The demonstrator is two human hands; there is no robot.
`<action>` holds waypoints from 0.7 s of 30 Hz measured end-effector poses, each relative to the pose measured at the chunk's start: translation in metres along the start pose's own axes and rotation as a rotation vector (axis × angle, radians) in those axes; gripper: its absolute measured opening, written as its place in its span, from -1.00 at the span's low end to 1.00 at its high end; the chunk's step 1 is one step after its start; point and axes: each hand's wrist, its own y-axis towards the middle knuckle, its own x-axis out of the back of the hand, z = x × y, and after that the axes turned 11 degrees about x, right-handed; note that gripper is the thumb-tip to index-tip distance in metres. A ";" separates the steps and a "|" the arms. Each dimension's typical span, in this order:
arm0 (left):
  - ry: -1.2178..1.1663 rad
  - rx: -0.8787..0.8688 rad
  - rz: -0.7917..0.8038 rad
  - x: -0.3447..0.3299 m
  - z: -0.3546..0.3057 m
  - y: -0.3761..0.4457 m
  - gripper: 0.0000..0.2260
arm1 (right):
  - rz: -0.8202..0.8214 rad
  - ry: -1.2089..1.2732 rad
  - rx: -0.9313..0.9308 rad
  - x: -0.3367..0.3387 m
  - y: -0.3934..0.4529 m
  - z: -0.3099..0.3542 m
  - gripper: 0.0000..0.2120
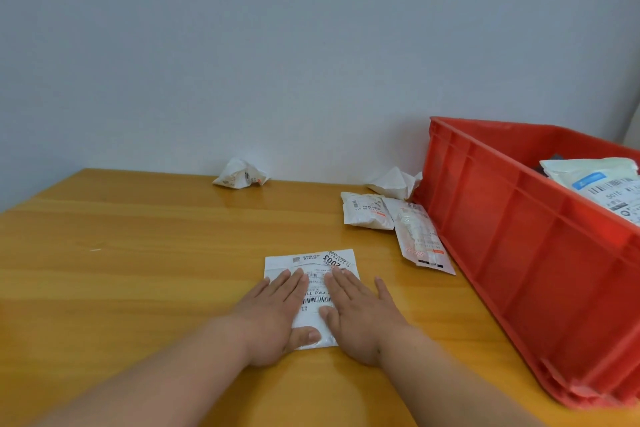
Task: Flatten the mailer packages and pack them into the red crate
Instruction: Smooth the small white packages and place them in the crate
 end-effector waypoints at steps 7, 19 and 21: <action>-0.059 -0.009 0.033 -0.001 0.002 -0.004 0.23 | 0.021 0.051 -0.068 -0.004 -0.004 0.005 -0.39; -0.076 0.135 -0.144 0.016 -0.008 0.012 -0.41 | -0.173 -0.091 -0.003 0.013 0.007 0.017 -0.41; -0.078 0.150 -0.121 0.005 -0.008 0.015 -0.38 | -0.173 -0.052 0.026 0.004 0.008 0.016 -0.35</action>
